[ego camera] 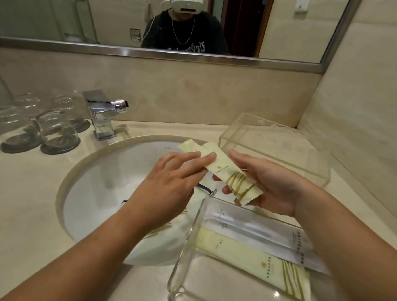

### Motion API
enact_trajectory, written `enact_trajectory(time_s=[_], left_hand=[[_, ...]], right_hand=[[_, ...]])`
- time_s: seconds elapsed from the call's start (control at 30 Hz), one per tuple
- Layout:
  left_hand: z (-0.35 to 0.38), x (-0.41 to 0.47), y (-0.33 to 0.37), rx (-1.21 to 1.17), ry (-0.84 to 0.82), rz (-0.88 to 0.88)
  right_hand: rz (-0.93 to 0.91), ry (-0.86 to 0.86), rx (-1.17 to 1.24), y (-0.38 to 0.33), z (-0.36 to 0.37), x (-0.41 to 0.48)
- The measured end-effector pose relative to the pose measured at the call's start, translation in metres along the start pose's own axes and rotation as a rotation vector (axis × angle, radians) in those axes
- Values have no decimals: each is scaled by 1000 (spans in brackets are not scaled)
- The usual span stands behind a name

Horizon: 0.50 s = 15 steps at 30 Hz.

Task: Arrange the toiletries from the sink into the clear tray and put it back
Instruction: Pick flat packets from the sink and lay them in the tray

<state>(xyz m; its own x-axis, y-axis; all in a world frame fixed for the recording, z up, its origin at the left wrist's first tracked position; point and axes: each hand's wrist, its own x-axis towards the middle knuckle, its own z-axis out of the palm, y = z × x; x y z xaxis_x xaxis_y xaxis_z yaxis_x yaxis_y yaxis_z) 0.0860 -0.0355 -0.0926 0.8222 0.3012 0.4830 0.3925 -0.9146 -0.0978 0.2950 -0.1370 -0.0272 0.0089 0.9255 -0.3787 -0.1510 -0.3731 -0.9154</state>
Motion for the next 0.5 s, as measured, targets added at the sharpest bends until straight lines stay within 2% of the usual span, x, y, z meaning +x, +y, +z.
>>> enact_trajectory(time_s=[0.23,0.37,0.5], left_hand=[[-2,-4,10,-69,1,10],[-9,-8,7,-196,65,-117],[-12,-10,5,-397,62,-220]], right_hand=[[0,-7,-88,12,-14,-11],[8,-3,-134,14,-23,-27],[14,-31,-233,13,-25,-45]])
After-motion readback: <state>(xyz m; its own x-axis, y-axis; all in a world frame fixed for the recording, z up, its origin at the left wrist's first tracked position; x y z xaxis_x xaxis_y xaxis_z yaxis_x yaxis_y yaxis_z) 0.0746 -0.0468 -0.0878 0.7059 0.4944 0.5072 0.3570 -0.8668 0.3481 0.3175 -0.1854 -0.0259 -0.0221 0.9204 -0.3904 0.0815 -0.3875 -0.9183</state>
